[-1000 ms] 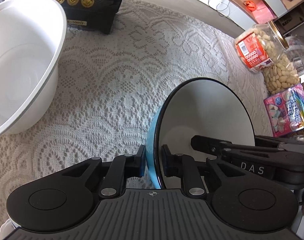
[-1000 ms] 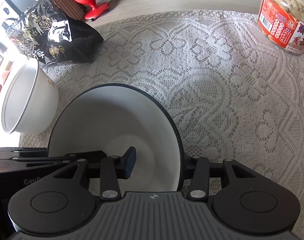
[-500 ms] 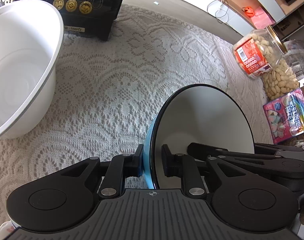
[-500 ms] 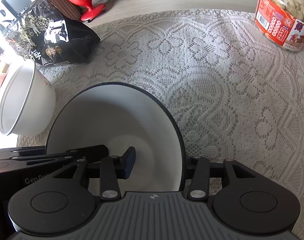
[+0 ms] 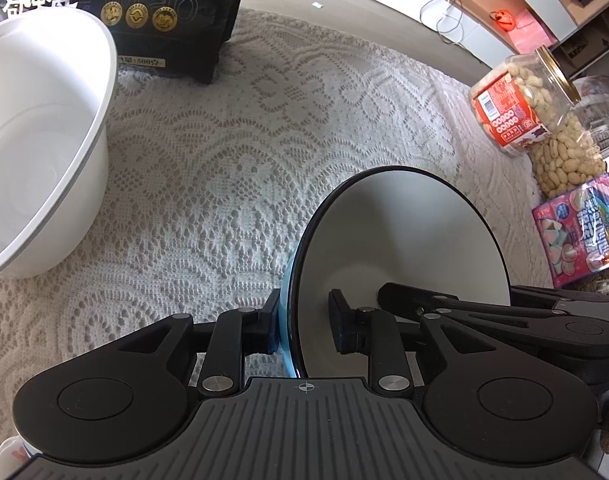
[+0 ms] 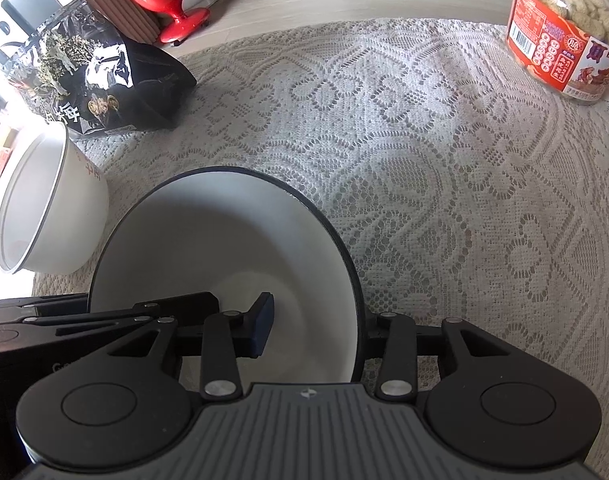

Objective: Organize plates and bowls
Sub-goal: 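Lift the blue bowl with the left gripper and carry it toward the stack, then lower the blue bowl onto the stack and open the left gripper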

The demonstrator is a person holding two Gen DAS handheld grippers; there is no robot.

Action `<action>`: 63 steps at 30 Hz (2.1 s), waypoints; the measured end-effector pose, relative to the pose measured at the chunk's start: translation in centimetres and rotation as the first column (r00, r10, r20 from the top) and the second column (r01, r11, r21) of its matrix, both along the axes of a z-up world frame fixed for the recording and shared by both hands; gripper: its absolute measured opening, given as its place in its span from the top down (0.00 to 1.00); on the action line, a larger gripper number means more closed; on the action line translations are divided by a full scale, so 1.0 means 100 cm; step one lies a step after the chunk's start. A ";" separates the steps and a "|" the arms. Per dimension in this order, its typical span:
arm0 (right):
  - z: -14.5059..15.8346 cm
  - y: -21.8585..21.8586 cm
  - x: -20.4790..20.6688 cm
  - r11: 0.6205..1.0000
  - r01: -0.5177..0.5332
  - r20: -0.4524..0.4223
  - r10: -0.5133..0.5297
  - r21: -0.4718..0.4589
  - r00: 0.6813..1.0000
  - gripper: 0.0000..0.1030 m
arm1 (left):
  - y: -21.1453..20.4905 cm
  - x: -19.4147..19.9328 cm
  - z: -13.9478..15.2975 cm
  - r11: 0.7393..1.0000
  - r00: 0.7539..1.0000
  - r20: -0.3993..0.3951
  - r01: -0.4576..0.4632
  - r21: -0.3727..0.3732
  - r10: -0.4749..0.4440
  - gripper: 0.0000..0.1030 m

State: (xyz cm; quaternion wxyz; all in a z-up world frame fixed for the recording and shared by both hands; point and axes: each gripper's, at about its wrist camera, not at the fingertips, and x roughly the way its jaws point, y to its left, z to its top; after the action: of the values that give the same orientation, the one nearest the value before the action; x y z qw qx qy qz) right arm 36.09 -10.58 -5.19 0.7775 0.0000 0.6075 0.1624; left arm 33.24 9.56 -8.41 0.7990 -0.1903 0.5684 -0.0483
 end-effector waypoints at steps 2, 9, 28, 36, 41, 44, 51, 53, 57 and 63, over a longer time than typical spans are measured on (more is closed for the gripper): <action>0.000 0.000 0.000 1.000 -0.001 0.002 0.001 0.003 1.000 0.62 | 0.000 0.001 0.000 1.000 1.000 -0.006 0.002 0.002 -0.002 0.74; 0.004 -0.002 0.000 1.000 0.025 0.001 -0.025 -0.005 1.000 0.64 | -0.008 0.000 0.003 0.999 1.000 0.000 0.027 0.041 -0.027 0.73; 0.081 -0.012 -0.041 0.999 0.026 0.120 -0.029 0.027 0.992 0.68 | -0.020 -0.042 0.075 0.995 0.982 0.178 0.056 0.084 -0.070 0.73; 0.127 -0.051 -0.083 0.999 0.039 0.194 -0.042 0.019 0.980 0.68 | -0.056 -0.072 0.114 0.989 0.969 0.210 0.118 0.085 -0.134 0.72; 0.127 -0.082 -0.120 0.999 0.049 0.186 -0.049 0.006 0.981 0.68 | -0.085 -0.098 0.117 0.976 0.965 0.155 0.204 0.077 -0.214 0.72; 0.115 -0.099 -0.142 0.998 0.056 0.160 -0.055 -0.001 0.986 0.68 | -0.101 -0.115 0.107 0.966 0.961 0.112 0.247 0.075 -0.254 0.73; 0.075 -0.121 -0.166 0.998 0.060 0.075 -0.061 0.015 0.995 0.69 | -0.121 -0.140 0.076 0.952 0.957 0.041 0.281 0.125 -0.288 0.79; 0.067 -0.122 -0.169 0.999 0.050 0.072 -0.052 0.019 0.996 0.70 | -0.120 -0.141 0.073 0.950 0.956 0.039 0.283 0.133 -0.291 0.80; 0.060 -0.131 -0.167 0.997 0.061 0.055 -0.064 0.056 0.996 0.70 | -0.116 -0.135 0.073 0.956 0.961 0.029 0.271 0.110 -0.276 0.80; 0.065 -0.141 -0.164 0.994 0.080 0.071 -0.086 0.077 0.994 0.70 | -0.107 -0.126 0.084 0.965 0.968 0.054 0.238 0.106 -0.245 0.81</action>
State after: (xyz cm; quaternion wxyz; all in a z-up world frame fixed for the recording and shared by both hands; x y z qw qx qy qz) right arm 19.71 -24.67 1.36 0.8050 0.0483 0.5714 0.1522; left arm 20.60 -1.12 -0.03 0.8141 -0.0782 0.5620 -0.1234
